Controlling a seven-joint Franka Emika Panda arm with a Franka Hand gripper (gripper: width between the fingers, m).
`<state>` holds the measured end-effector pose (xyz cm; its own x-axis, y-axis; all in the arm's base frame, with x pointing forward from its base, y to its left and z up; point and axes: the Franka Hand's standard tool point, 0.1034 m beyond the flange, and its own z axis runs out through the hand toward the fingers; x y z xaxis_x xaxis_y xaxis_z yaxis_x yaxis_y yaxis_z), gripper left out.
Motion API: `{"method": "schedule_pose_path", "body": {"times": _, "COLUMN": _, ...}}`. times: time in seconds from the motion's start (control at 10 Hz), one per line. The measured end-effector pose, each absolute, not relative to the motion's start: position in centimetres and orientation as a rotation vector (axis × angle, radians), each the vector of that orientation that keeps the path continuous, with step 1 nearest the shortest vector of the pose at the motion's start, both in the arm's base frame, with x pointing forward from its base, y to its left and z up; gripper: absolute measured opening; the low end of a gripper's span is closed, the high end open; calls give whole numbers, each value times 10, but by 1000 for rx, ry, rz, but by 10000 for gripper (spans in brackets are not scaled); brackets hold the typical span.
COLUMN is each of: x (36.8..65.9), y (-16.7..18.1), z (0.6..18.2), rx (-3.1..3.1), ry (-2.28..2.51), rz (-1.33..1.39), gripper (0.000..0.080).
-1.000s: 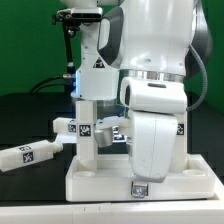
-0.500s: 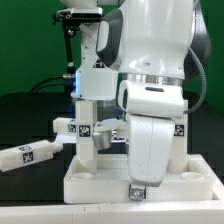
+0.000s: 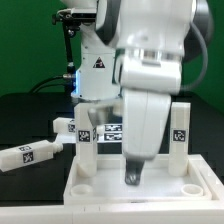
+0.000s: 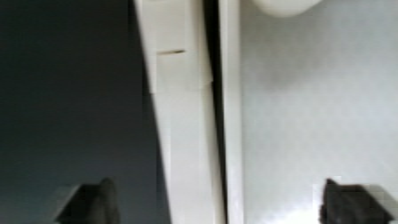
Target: Assemble desk
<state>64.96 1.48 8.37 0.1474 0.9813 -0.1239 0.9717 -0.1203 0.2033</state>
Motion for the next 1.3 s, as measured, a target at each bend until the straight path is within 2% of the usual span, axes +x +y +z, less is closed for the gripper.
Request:
{"method": "schedule_pose_path", "body": {"times": 0.1, "x": 651, "y": 13, "z": 89, "rx": 2251, "ry": 1830, "rz": 82, "gripper": 610}}
{"method": "schedule_pose_path", "body": {"times": 0.2, "x": 653, "y": 13, "z": 84, "rx": 2313, "ry": 1753, "rz": 90, "gripper": 641}}
{"method": "schedule_pose_path", "body": {"times": 0.5, "x": 653, "y": 13, "z": 84, "rx": 2483, "ry": 1514, "rz": 125, "gripper": 649}}
{"method": "schedule_pose_path", "body": {"times": 0.6, "x": 650, "y": 5, "z": 96, "rx": 2542, "ry": 1447, "rz": 105, "gripper": 649}}
{"method": "schedule_pose_path", "body": {"times": 0.8, "x": 636, "y": -17, "z": 140, "rx": 2677, "ry": 1271, "rz": 118, "gripper": 649}}
{"method": "schedule_pose_path", "body": {"times": 0.9, "x": 630, "y": -28, "z": 150, "rx": 2740, "ry": 1163, "rz": 113, "gripper": 649}}
{"method": "schedule_pose_path", "body": {"times": 1.1, "x": 630, "y": -23, "z": 143, "rx": 2815, "ry": 985, "rz": 120, "gripper": 649}}
{"method": "schedule_pose_path", "body": {"times": 1.3, "x": 629, "y": -25, "z": 145, "rx": 2917, "ry": 738, "rz": 137, "gripper": 649}}
